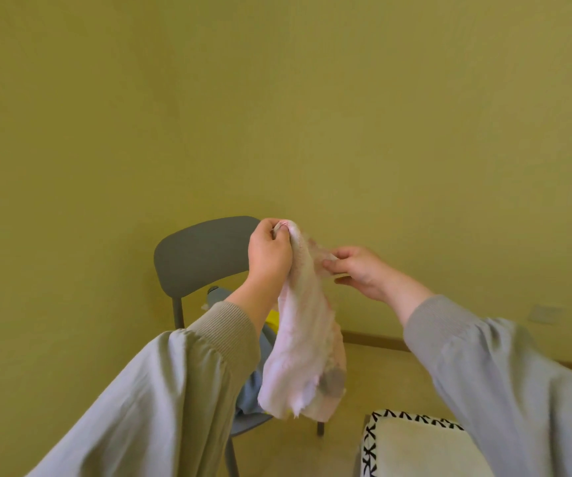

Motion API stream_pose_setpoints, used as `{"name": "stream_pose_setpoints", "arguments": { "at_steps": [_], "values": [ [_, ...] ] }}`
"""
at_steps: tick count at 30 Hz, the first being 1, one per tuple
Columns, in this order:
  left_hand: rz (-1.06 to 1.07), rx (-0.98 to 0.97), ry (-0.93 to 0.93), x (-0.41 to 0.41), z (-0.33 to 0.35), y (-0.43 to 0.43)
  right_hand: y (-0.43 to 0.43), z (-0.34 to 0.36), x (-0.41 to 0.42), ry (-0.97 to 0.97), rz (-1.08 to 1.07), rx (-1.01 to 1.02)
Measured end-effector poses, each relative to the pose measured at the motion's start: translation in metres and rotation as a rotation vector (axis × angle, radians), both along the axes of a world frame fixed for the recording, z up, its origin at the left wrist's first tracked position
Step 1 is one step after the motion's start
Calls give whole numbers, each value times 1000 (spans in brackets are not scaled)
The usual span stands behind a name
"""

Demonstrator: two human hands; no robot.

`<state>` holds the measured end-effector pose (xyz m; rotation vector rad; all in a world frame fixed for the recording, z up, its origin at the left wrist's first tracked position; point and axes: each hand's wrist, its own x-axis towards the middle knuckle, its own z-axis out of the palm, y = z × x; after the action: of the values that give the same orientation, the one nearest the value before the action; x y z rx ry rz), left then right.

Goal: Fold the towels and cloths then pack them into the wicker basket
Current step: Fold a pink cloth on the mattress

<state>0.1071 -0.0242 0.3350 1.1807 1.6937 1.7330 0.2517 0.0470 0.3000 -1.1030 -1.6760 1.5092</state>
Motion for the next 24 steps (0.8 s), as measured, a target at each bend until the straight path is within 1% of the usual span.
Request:
{"name": "stream_pose_setpoints", "arguments": {
  "at_steps": [2, 4, 6, 9, 13, 15, 17, 19, 20, 22, 24],
  "values": [
    [-10, -35, 16, -6, 10, 2, 1, 12, -3, 36, -67, -15],
    [-22, -69, 34, -8, 16, 0, 1, 20, -5, 123, -129, -90],
    [-48, -85, 72, -7, 20, -5, -2, 26, -6, 117, -186, -101],
    [-107, -104, 162, 3, 18, -24, -12, 29, -1, 34, -237, 21],
    [-125, -141, 206, 22, 0, -63, -37, 35, 15, 43, -327, 140],
    [-92, -165, 188, 37, -13, -86, -55, 39, 29, 33, -334, 155],
    [-100, -150, 100, 53, -22, -105, -68, 44, 42, 39, -333, 198],
    [-195, -181, 9, 71, -32, -120, -82, 47, 57, 36, -319, 252],
    [-258, -230, 11, 79, -40, -125, -87, 49, 63, 41, -313, 272],
    [-353, -353, 116, 95, -60, -131, -95, 47, 79, 60, -309, 304],
    [-437, -444, 167, 108, -85, -137, -100, 42, 95, 75, -320, 306]
  ]
}}
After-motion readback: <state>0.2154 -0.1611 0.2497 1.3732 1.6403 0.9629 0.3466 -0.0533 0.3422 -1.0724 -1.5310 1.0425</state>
